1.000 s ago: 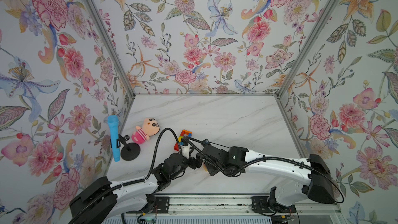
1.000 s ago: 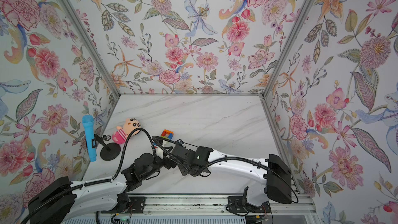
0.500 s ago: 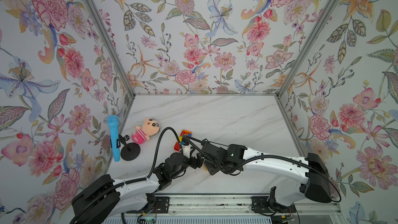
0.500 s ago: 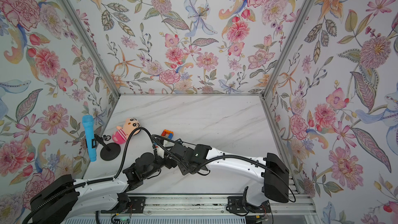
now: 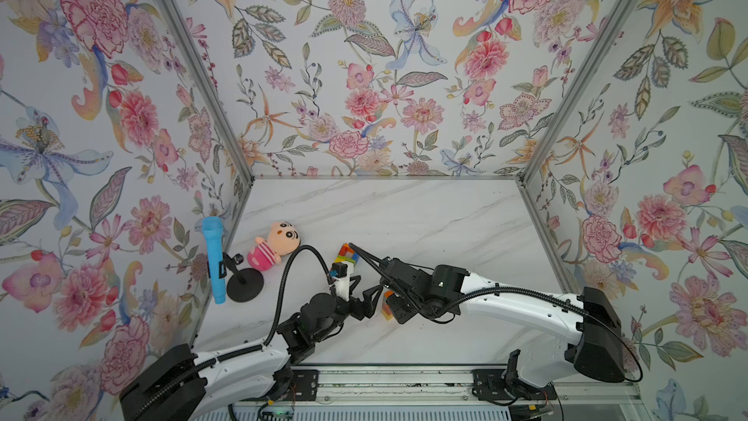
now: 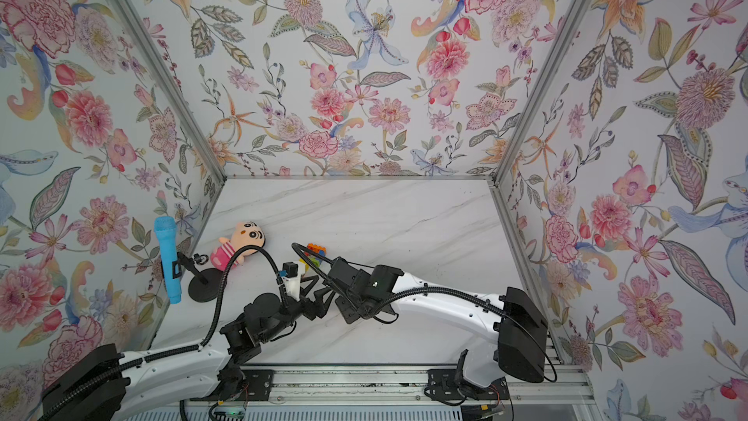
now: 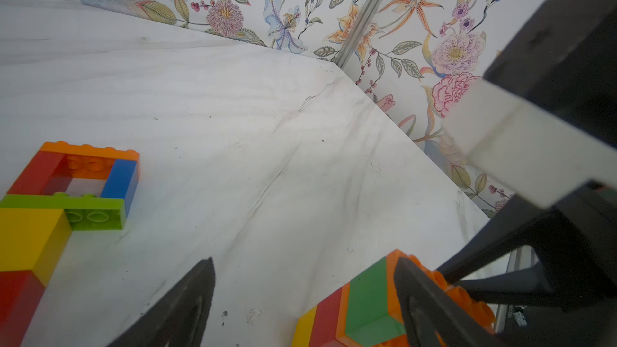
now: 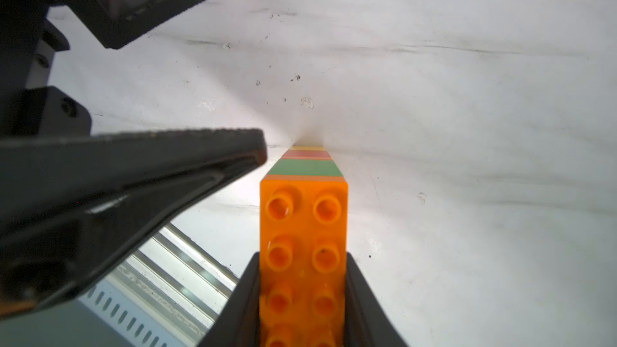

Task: Assemble the letter p with lego
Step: Assemble the lego brick with the lego brick, then place the lego brick at the center of the board.

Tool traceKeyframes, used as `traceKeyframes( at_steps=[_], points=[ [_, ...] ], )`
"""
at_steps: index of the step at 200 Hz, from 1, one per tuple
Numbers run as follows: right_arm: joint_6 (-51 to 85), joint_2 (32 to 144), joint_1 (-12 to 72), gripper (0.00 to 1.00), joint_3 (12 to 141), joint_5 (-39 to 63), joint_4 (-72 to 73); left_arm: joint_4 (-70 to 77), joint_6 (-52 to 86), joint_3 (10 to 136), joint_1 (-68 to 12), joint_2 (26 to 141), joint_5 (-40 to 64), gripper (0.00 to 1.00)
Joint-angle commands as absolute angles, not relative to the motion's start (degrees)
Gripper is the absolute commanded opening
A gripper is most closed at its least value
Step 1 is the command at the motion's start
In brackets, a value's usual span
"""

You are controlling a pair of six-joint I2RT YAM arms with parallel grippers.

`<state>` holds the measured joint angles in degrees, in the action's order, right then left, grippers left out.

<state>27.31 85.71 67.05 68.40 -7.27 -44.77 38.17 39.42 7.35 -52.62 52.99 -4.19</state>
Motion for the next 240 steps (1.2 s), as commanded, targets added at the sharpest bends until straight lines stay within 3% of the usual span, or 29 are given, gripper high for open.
traceKeyframes(
  at_steps=[1, 63, 105, 176, 240],
  points=[
    [24.82, 84.52, 66.37, 0.18, 66.56, -5.27, -45.58, 33.71, 35.56, 6.15, -53.25, 49.82, -7.20, 0.89],
    [21.54, 81.97, 62.55, 0.18, 64.34, 1.31, -42.26, 27.70, 23.92, 6.88, -57.55, 55.55, -3.79, 0.81],
    [20.59, 81.98, 61.57, 0.18, 64.78, 2.90, -42.28, 33.02, 21.71, 9.46, -61.91, 65.42, -3.01, 0.83],
    [20.18, 81.49, 60.11, 0.18, 63.21, 5.32, -40.54, 39.92, 20.23, 12.74, -62.25, 76.14, 0.35, 0.82],
    [18.86, 80.77, 58.07, 0.18, 61.63, 8.40, -39.91, 42.30, 19.49, 12.89, -62.23, 78.71, 1.78, 0.63]
  ],
)
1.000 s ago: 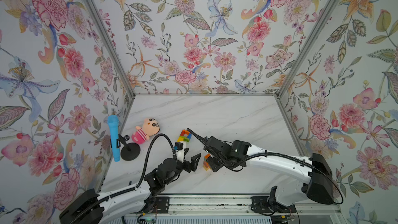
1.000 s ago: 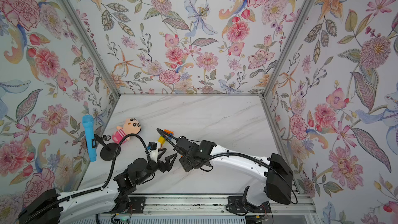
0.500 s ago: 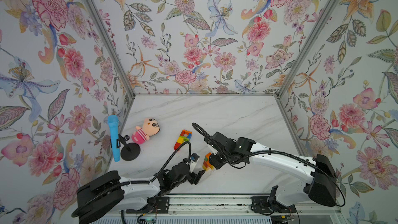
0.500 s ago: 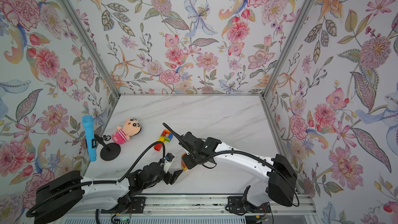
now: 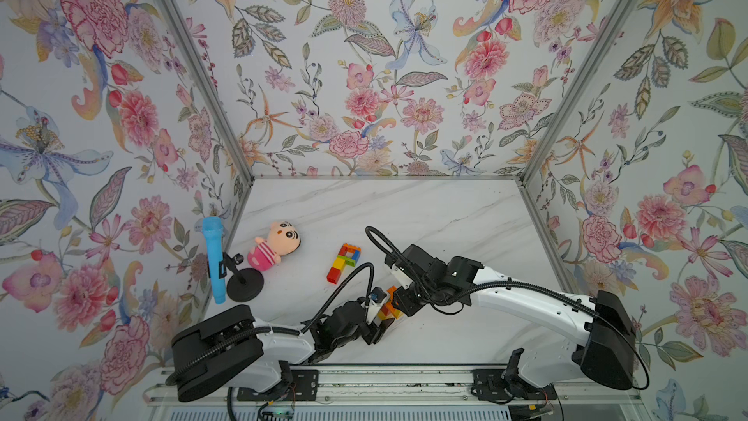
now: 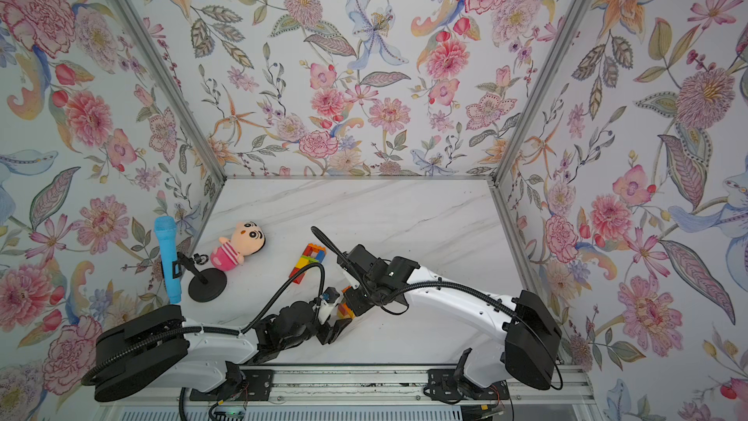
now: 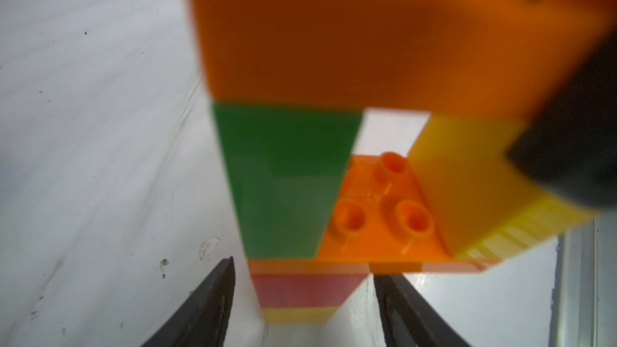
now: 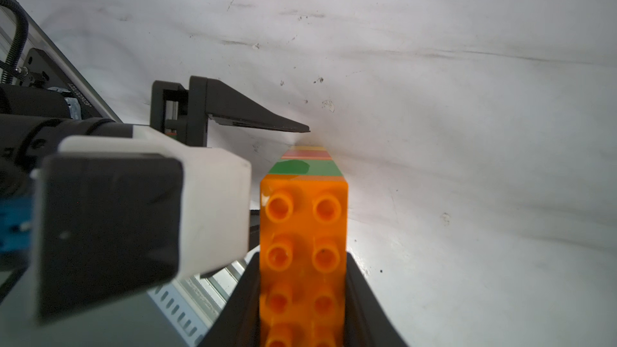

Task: Assemble the letter p with lego
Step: Place the lego brick at the center of the board.

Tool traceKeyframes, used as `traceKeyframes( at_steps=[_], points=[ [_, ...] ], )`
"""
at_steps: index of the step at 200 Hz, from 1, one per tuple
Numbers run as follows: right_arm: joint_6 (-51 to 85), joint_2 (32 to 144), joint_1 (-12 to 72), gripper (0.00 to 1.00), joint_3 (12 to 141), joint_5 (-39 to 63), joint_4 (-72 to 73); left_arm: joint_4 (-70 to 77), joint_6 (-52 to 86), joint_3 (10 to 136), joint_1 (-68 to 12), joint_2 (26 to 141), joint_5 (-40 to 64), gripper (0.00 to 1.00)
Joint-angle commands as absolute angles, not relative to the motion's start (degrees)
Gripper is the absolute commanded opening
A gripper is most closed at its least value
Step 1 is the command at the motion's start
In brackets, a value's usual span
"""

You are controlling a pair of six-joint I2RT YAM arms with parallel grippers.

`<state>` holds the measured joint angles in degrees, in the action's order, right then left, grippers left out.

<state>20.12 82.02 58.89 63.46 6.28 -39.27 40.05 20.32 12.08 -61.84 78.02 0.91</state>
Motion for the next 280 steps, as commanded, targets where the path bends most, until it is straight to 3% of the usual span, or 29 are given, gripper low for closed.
traceKeyframes(
  at_steps=[1, 165, 280],
  points=[
    [18.83, 80.73, 58.08, 0.18, 61.57, 8.42, -39.90, 42.33, 19.54, 12.86, -62.23, 78.68, 1.77, 0.63],
    [14.31, 79.36, 53.57, 0.17, 58.62, 15.00, -39.64, 46.00, 18.22, 11.80, -60.51, 80.02, 5.53, 0.42],
    [14.12, 82.17, 53.61, 0.17, 59.84, 16.35, -42.32, 42.23, 11.41, 13.45, -61.81, 75.59, 0.93, 0.28]
  ],
)
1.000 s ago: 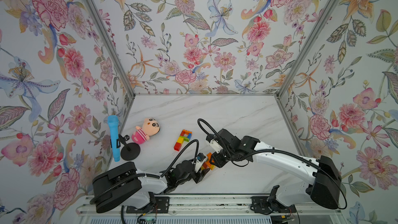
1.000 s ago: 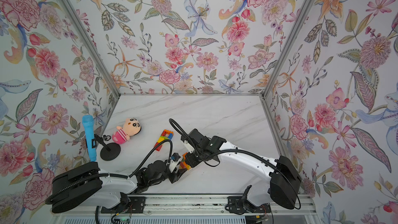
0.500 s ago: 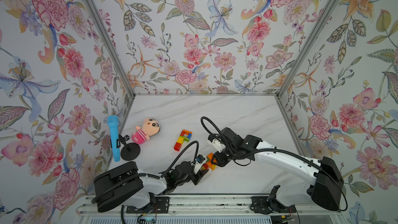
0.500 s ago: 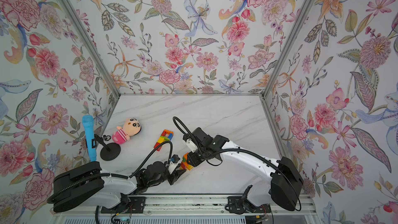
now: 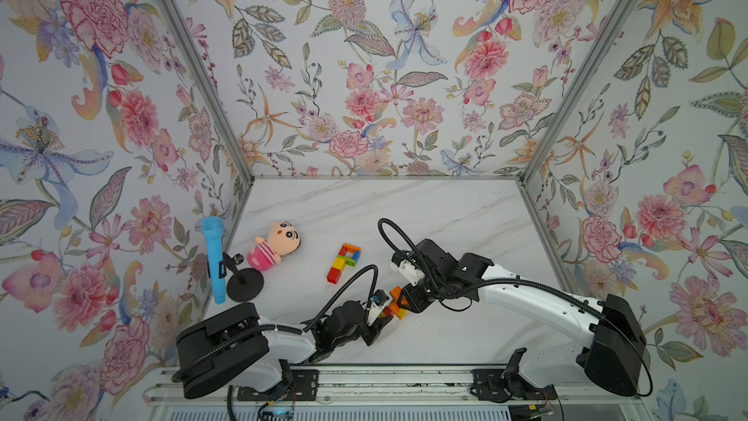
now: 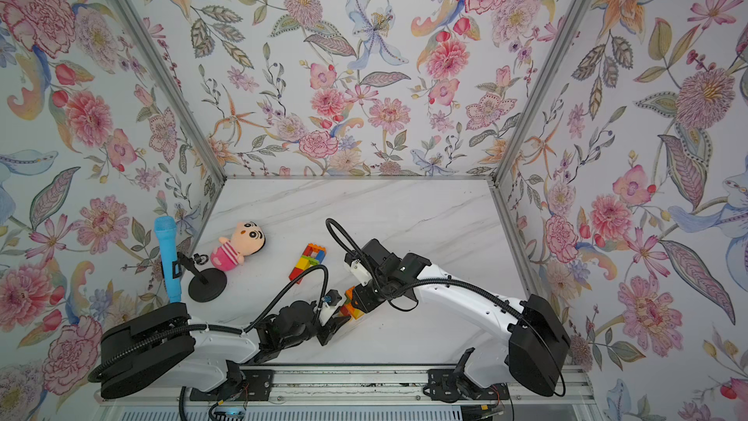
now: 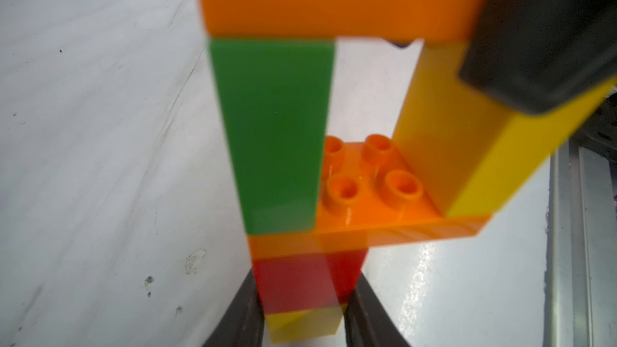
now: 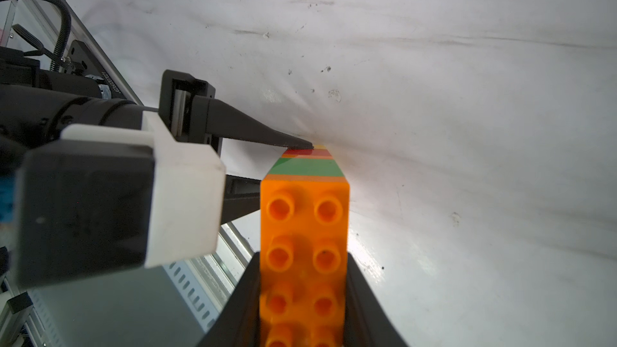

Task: Assemble the letter p with lego
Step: Place the lego brick at the center of the board.

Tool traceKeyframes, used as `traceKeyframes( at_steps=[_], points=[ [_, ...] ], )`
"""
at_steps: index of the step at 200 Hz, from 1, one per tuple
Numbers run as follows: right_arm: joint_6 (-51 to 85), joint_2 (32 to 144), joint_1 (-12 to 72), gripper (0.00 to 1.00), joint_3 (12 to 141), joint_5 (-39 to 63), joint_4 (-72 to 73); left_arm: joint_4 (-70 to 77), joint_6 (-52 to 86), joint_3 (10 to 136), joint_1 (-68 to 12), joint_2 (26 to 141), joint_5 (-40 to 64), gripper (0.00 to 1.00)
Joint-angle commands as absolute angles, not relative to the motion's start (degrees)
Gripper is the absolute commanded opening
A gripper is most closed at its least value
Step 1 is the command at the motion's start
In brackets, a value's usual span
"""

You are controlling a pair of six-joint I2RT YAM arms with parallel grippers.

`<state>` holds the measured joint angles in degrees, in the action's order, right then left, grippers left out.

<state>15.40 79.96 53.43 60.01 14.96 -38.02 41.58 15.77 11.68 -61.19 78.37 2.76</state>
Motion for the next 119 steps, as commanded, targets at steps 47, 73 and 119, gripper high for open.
traceKeyframes(
  at_steps=[47, 73, 119],
  points=[
    [14.15, 82.81, 53.53, 0.17, 60.21, 16.61, -43.29, 42.45, 7.46, 14.11, -62.25, 72.62, -0.18, 0.25],
    [14.48, 83.37, 53.66, 0.17, 60.14, 16.90, -43.25, 42.91, 6.27, 15.33, -63.68, 73.61, -0.33, 0.25],
    [14.94, 83.77, 53.81, 0.16, 60.03, 17.02, -42.11, 41.91, 5.77, 17.24, -65.59, 74.58, -0.35, 0.24]
  ],
)
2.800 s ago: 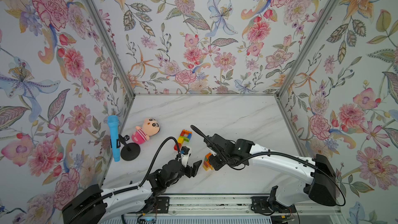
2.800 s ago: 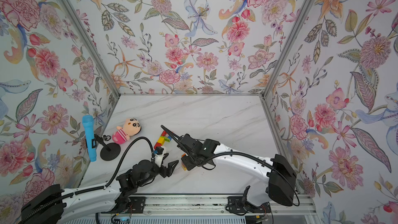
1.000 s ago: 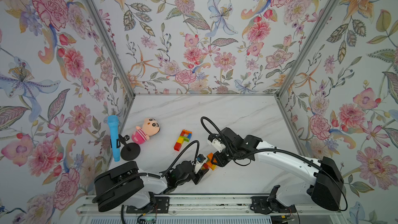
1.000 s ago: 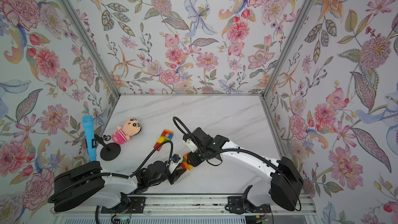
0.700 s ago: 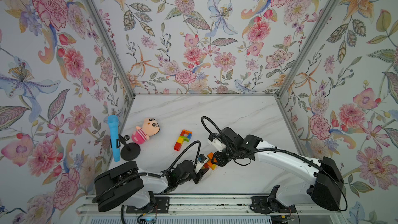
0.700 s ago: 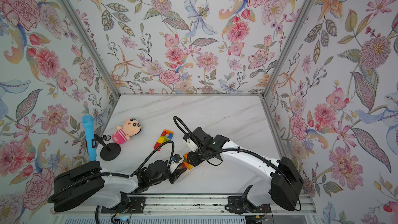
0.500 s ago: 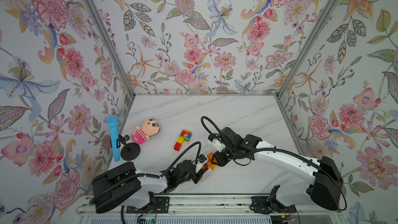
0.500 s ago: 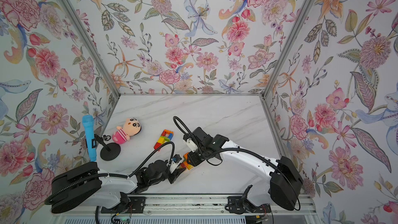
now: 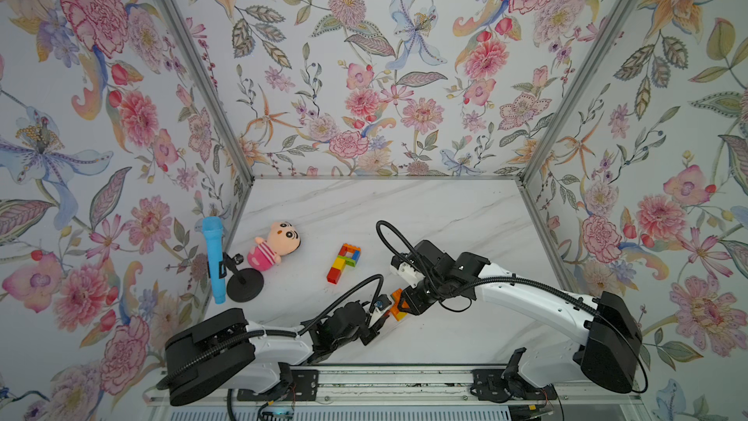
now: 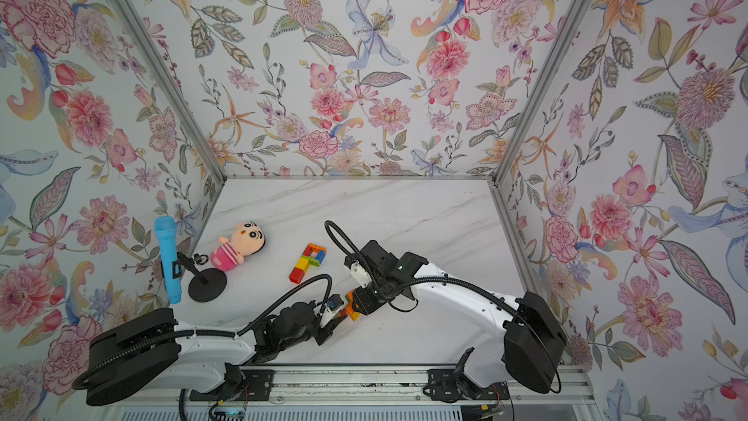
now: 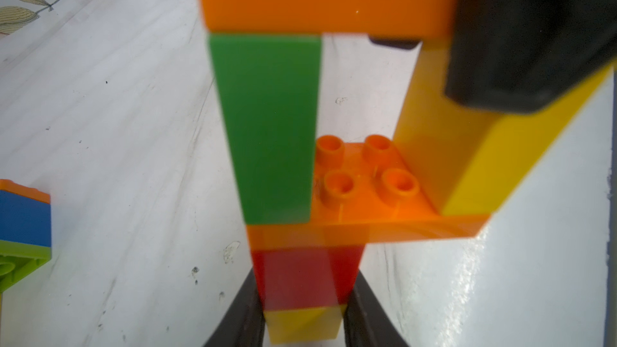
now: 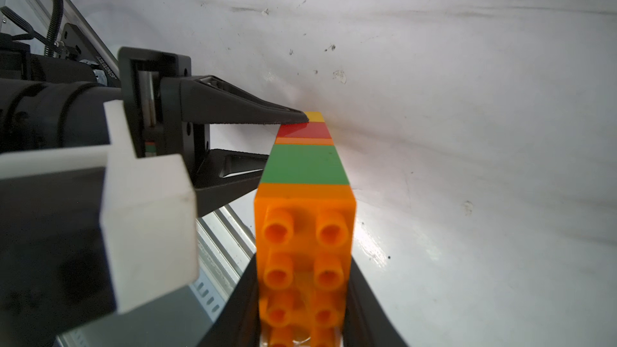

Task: Assemble the letter p with lego
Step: Place the lego brick at the center of the board.

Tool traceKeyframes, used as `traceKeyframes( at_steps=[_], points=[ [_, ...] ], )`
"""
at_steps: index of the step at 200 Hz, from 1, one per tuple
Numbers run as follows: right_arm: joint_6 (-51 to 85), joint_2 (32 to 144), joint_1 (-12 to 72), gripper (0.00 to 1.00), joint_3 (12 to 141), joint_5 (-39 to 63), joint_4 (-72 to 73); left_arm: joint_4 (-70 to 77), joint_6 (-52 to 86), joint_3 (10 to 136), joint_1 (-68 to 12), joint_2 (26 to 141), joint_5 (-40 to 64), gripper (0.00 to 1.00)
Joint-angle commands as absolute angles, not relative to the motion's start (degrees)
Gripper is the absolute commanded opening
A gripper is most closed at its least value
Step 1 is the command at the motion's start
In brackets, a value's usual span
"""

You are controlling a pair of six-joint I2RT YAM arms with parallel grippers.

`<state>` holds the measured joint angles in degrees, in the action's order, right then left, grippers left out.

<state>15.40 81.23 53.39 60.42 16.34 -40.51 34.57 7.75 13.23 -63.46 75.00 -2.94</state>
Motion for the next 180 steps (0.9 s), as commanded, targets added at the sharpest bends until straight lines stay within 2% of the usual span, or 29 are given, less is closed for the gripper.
traceKeyframes(
  at_steps=[1, 28, 56, 101, 156, 180],
  points=[
    [14.90, 83.76, 53.80, 0.16, 60.03, 17.03, -42.10, 41.96, 5.83, 17.19, -65.58, 74.56, -0.35, 0.24],
    [15.01, 83.36, 53.93, 0.18, 59.95, 16.49, -41.79, 41.53, 7.65, 16.70, -65.42, 73.56, -1.01, 0.24],
    [14.89, 81.80, 53.61, 0.30, 60.25, 15.19, -41.72, 40.61, 10.55, 16.40, -63.68, 73.59, -0.55, 0.24],
    [15.04, 79.62, 52.94, 0.42, 60.28, 13.66, -41.56, 40.18, 11.91, 15.93, -62.01, 73.39, -0.30, 0.24],
    [15.42, 76.27, 52.22, 0.66, 59.55, 13.93, -40.18, 38.76, 13.08, 16.08, -60.76, 73.47, -0.44, 0.25],
    [15.63, 74.17, 51.59, 0.71, 59.41, 14.30, -39.81, 35.81, 14.16, 17.03, -59.20, 73.82, 0.47, 0.24]
  ],
)
